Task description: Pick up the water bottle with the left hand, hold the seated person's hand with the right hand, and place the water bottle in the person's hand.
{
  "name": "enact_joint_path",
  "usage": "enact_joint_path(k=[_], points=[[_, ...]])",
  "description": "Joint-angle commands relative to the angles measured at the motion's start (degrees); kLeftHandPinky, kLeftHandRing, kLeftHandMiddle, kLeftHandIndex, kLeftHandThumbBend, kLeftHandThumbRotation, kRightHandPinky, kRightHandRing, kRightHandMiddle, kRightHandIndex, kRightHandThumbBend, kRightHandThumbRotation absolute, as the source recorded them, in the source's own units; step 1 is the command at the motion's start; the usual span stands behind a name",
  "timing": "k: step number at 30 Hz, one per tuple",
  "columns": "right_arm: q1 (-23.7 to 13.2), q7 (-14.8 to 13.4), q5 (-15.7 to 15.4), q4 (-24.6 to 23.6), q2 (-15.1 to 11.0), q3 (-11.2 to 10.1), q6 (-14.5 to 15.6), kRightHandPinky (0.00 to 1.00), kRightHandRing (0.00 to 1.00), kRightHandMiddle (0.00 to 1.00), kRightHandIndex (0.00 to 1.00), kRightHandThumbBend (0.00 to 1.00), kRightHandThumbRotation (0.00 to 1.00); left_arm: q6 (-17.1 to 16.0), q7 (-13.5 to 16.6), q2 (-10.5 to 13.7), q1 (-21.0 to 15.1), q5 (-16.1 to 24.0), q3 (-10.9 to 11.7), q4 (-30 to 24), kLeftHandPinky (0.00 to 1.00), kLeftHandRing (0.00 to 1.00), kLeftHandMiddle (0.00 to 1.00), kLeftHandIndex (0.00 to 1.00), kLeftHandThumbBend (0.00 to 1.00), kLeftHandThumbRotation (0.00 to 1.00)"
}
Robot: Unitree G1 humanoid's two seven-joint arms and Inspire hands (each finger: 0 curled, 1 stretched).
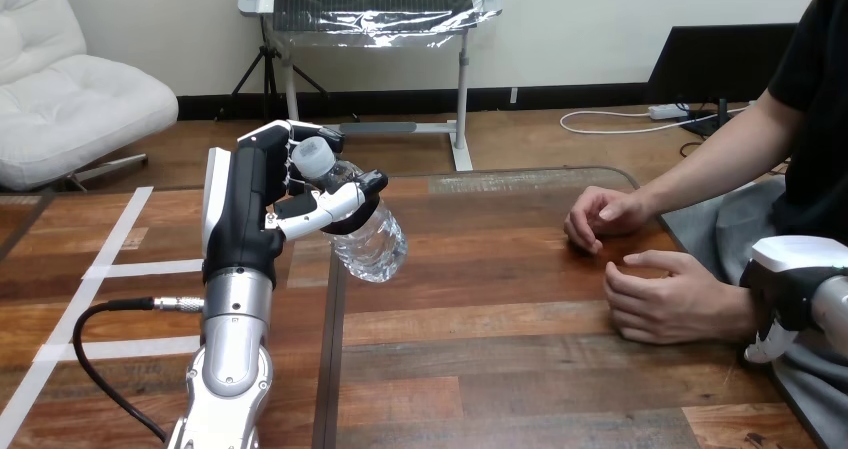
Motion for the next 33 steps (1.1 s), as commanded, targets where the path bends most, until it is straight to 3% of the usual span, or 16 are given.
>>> enact_joint_path(k=[1,4,14,20,24,29,33], points=[[2.64,0.28,2.06,2.52,4.52,0.87,-2.17,0.54,0.67,0.73,0.57,0.65,0.00,-1.45,0.38,0.83,-2.45,0.06,0.74,-3.72,0.38,0.41,0.45,0.49,0.67,0.00],[2.81,-0.57,3.12,2.68,4.49,0.28,-2.83,0.49,0.61,0.68,0.57,0.64,0.00,-1.43,0.49,0.84,-2.56,0.11,0.77,-3.49,0.38,0.41,0.45,0.49,0.67,0.00],[3.62,-4.43,4.46,2.78,3.38,-0.16,-6.01,0.47,0.57,0.63,0.55,0.63,0.00,-1.49,0.65,0.81,-2.91,0.12,0.81,-2.87,0.38,0.41,0.45,0.49,0.67,0.00],[4.53,-5.91,5.13,1.24,2.96,-1.03,-5.55,0.41,0.51,0.58,0.53,0.65,0.00,-0.78,0.57,0.60,-2.89,0.04,0.77,-3.45,0.38,0.42,0.45,0.49,0.67,0.00],[4.73,-6.28,5.57,1.21,2.85,-1.57,-5.64,0.39,0.49,0.56,0.52,0.66,0.00,-0.54,0.46,0.47,-2.93,-0.13,0.77,-3.67,0.38,0.42,0.45,0.49,0.67,0.00],[5.21,-5.21,8.62,0.81,3.00,-3.90,-5.28,0.33,0.43,0.50,0.47,0.66,0.00,-0.84,0.55,0.39,-3.19,-0.08,0.71,-3.15,0.38,0.42,0.45,0.49,0.67,0.00],[5.13,-4.75,9.07,0.72,2.78,-4.07,-5.21,0.28,0.38,0.47,0.45,0.66,0.00,-0.98,0.59,0.29,-3.29,-0.10,0.67,-2.89,0.38,0.41,0.45,0.49,0.66,0.00]])
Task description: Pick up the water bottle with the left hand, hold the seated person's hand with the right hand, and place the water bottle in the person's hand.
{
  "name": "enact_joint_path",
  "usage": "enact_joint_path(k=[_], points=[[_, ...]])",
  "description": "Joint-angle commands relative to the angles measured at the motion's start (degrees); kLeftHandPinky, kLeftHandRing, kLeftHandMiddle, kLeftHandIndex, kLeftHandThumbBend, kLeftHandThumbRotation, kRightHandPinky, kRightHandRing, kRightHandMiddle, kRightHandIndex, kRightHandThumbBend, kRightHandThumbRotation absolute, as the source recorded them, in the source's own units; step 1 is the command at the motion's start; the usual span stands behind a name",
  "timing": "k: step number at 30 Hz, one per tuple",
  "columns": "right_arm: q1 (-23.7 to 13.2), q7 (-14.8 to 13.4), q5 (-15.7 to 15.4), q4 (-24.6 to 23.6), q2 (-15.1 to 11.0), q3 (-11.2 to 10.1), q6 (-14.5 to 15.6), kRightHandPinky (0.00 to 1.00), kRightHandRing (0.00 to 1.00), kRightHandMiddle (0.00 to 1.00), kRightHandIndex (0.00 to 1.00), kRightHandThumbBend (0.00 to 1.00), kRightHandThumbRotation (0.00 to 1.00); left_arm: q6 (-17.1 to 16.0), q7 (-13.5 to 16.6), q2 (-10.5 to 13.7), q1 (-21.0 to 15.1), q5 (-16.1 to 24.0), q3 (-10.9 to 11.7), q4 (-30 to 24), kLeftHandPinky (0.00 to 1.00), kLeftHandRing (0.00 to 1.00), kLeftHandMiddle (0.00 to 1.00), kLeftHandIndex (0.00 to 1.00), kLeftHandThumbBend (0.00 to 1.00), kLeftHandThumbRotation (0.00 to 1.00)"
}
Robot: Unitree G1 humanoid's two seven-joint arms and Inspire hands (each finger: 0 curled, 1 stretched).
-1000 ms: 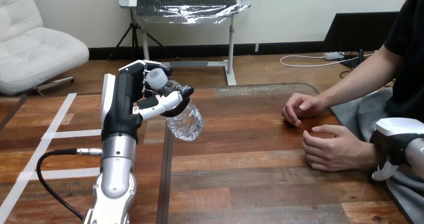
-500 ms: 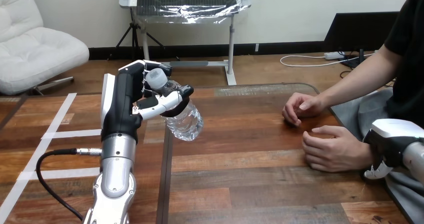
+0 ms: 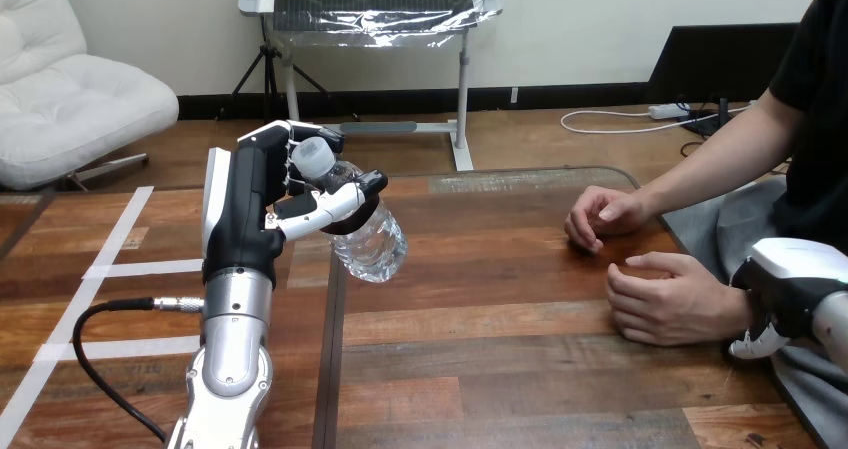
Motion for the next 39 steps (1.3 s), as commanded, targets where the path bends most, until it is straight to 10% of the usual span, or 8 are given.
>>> enact_joint_path(k=[1,10,16,26,39], points=[[1.97,1.89,1.98,-0.64,2.54,-0.30,-0.55,0.27,0.37,0.46,0.46,0.66,0.00,-1.06,0.56,0.23,-3.29,-0.16,0.63,-2.88,0.38,0.41,0.45,0.49,0.66,0.00],[2.02,1.27,2.67,-0.65,2.17,-0.72,-0.68,0.22,0.32,0.46,0.72,0.66,0.00,-1.17,0.08,-0.04,-3.38,-0.86,0.69,-2.54,0.38,0.41,0.45,0.49,0.67,0.00],[1.90,0.21,1.87,-0.74,1.99,-0.44,-0.21,0.19,0.30,0.43,0.73,0.65,0.00,-1.47,-0.13,-0.08,-3.57,-1.04,0.64,-2.08,0.39,0.42,0.45,0.49,0.67,0.00],[1.96,0.11,1.18,-2.20,1.51,-0.51,1.19,0.18,0.29,0.41,0.48,0.65,0.00,-1.82,-0.32,-0.09,-3.88,-1.18,0.52,-1.67,0.39,0.42,0.45,0.49,0.67,0.00],[2.12,1.05,0.82,-4.04,0.67,-0.64,2.32,0.19,0.31,0.43,0.43,0.67,0.00,-1.39,-0.41,-0.24,-4.12,-1.05,0.34,-2.03,0.39,0.42,0.45,0.49,0.66,0.00]])
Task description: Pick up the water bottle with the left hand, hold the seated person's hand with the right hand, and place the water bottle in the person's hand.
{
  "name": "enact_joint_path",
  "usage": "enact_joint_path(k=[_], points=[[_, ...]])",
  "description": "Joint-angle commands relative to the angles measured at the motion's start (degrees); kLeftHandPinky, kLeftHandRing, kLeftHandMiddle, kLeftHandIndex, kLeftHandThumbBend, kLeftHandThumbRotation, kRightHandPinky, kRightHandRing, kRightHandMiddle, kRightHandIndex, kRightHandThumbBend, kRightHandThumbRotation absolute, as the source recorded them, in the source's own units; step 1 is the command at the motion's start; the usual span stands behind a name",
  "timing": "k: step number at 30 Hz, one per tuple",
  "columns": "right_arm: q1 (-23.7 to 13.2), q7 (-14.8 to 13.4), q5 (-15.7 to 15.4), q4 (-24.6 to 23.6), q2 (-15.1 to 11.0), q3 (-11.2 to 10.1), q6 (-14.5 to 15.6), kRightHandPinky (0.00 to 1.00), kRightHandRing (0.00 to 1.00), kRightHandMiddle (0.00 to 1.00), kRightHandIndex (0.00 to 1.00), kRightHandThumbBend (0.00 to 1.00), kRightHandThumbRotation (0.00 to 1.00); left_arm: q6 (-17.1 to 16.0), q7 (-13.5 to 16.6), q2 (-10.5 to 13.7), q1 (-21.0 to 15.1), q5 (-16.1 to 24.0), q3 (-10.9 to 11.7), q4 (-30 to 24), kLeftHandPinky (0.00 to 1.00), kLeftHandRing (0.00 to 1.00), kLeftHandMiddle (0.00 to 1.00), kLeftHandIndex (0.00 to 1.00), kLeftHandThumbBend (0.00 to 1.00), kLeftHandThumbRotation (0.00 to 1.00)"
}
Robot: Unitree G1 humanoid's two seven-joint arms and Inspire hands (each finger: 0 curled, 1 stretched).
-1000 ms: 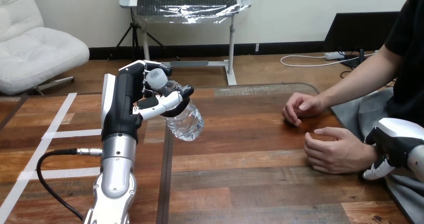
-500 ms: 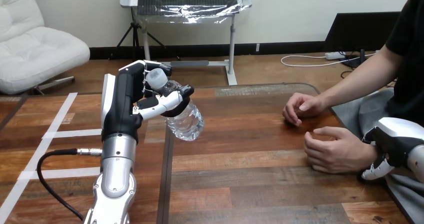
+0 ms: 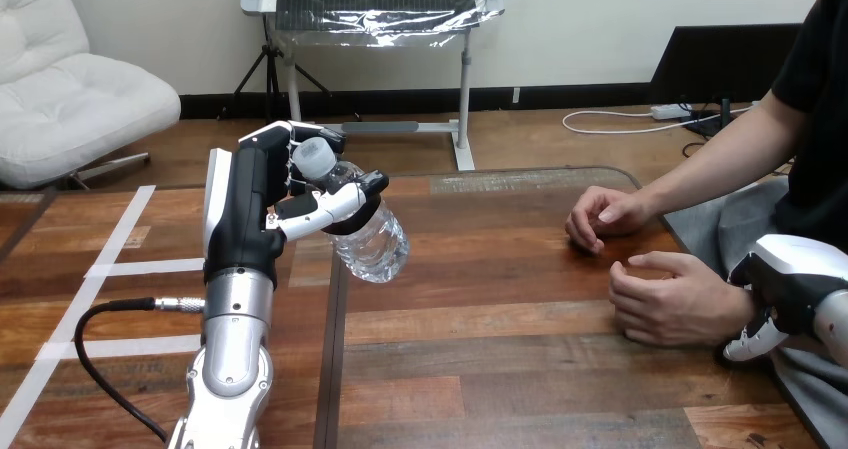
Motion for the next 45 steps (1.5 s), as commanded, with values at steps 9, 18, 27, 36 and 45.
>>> enact_joint_path(k=[9,18,27,36,45], points=[[1.28,0.12,-0.24,-1.80,0.17,0.19,-0.38,0.26,0.36,0.45,0.41,0.69,0.00,-0.98,-0.14,-0.10,-4.35,-0.36,0.20,-2.23,0.39,0.41,0.44,0.49,0.67,0.00],[1.38,-0.75,-0.30,-2.09,-0.09,-0.07,-0.76,0.23,0.33,0.42,0.39,0.69,0.00,-1.29,-0.32,-0.15,-4.89,-0.28,0.07,-1.83,0.39,0.41,0.44,0.49,0.67,0.00],[1.19,-0.23,-0.24,-2.35,-0.13,-0.33,0.28,0.18,0.29,0.39,0.39,0.67,0.00,-0.98,0.08,-0.40,-5.24,0.15,-0.09,-2.18,0.39,0.41,0.44,0.49,0.67,0.00],[1.18,0.55,0.05,-2.87,-0.26,-0.54,1.02,0.16,0.27,0.38,0.38,0.65,0.00,-0.26,0.05,-0.65,-5.39,0.18,-0.17,-2.68,0.38,0.41,0.44,0.49,0.68,0.00],[1.23,0.14,0.42,-2.18,-0.21,-0.88,0.31,0.15,0.27,0.37,0.37,0.65,0.00,0.34,-0.05,-0.61,-5.30,0.50,-0.38,-3.22,0.38,0.41,0.45,0.49,0.68,0.00]])
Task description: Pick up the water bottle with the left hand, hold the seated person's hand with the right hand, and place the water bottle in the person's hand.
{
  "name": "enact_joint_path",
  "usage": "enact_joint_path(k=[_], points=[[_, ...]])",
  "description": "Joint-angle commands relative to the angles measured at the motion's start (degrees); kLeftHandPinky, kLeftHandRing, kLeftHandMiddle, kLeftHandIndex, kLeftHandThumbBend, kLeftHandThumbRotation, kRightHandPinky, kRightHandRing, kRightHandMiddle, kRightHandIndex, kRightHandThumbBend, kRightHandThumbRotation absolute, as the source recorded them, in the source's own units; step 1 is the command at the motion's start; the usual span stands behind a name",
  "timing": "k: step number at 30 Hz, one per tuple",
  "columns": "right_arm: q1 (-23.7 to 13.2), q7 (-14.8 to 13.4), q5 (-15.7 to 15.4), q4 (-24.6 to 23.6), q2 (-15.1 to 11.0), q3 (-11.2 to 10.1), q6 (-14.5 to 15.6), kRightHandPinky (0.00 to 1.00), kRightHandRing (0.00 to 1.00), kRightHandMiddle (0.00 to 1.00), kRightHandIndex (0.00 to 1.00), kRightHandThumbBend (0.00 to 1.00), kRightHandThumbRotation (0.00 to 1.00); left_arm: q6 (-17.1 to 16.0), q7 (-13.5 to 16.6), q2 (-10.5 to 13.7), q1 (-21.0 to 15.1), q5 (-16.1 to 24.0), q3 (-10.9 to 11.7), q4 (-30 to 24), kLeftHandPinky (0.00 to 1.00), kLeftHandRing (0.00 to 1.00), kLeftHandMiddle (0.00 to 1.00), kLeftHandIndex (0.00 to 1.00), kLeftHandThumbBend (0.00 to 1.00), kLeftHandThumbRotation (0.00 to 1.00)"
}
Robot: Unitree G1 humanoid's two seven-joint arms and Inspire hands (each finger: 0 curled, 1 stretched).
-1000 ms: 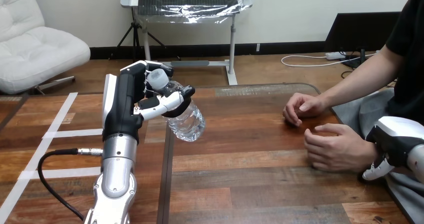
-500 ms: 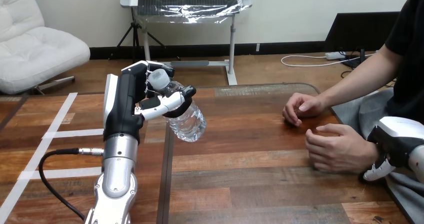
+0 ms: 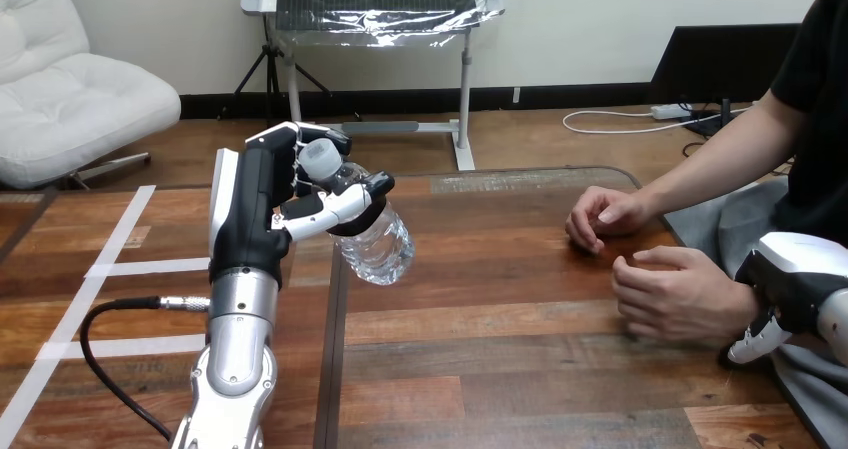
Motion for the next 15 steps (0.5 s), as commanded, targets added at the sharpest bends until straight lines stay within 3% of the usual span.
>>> enact_joint_path(k=[1,15], points=[[0.30,0.12,0.74,-0.19,0.43,-0.51,-0.38,0.15,0.27,0.37,0.37,0.65,0.00,-0.21,0.36,-0.20,-5.11,0.34,-0.14,-3.26,0.38,0.41,0.45,0.49,0.68,0.00],[-0.14,0.56,-0.03,-0.76,0.22,-0.27,0.21,0.15,0.26,0.36,0.36,0.66,0.00,-0.17,0.65,-0.28,-5.13,1.03,-0.28,-3.58,0.38,0.41,0.45,0.49,0.68,0.00]])
